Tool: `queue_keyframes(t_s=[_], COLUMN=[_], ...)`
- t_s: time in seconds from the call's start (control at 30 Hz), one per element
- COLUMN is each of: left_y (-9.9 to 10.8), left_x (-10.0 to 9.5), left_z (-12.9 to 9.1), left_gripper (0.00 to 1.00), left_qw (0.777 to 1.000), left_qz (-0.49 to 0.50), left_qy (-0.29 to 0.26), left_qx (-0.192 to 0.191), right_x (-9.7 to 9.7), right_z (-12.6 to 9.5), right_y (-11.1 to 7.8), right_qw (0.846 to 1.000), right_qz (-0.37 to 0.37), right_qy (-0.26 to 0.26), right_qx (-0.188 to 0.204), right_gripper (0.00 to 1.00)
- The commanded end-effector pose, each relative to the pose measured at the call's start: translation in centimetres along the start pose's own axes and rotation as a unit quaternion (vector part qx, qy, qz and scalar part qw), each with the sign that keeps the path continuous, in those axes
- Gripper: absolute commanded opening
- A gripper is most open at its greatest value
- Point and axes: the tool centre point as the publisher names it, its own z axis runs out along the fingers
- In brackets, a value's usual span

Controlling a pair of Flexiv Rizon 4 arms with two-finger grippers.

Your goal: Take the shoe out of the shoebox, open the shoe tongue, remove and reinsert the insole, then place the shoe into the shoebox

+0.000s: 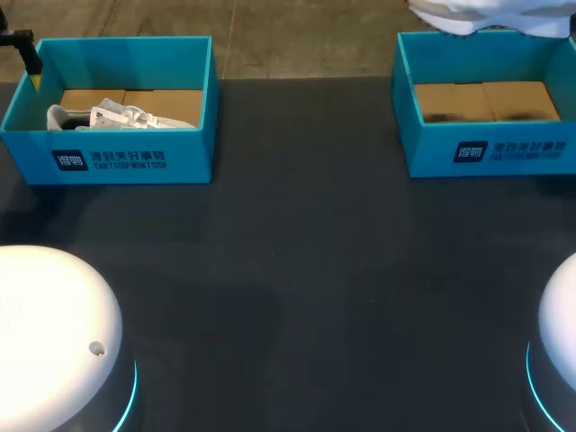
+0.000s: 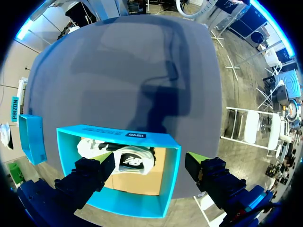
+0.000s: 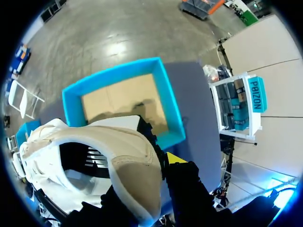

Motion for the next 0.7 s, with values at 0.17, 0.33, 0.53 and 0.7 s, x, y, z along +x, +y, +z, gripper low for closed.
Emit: queue_keyframes(t_s=[0.17, 0.33, 0.53, 0.7], left_y=[-0.1, -0.1, -0.1, -0.1], left_x=[0.0, 0.0, 0.0, 0.0], left_z=[0.0, 0.0, 0.0, 0.0], left_gripper=[1.0, 1.0, 1.0, 1.0], left_qw=[1.0, 1.0, 1.0, 1.0], left_qz=[0.0, 0.0, 0.0, 0.0], left_qy=[0.001, 0.001, 0.001, 0.001], left_qx=[-0.001, -0.001, -0.001, -0.001], right_x=[2.5, 3.8, 5.1, 5.7], right_z=[-1.2, -1.2, -1.2, -1.0], right_y=[-13.1, -16.8, -19.9, -21.0], right_qw=[0.996, 0.995, 0.995, 0.996], right_qz=[0.002, 0.0, -0.01, -0.014], right_qy=[0.006, 0.003, 0.006, 0.01], right_qx=[-0.091, -0.097, -0.095, -0.086], right_gripper=[0.0, 0.0, 0.0, 0.0])
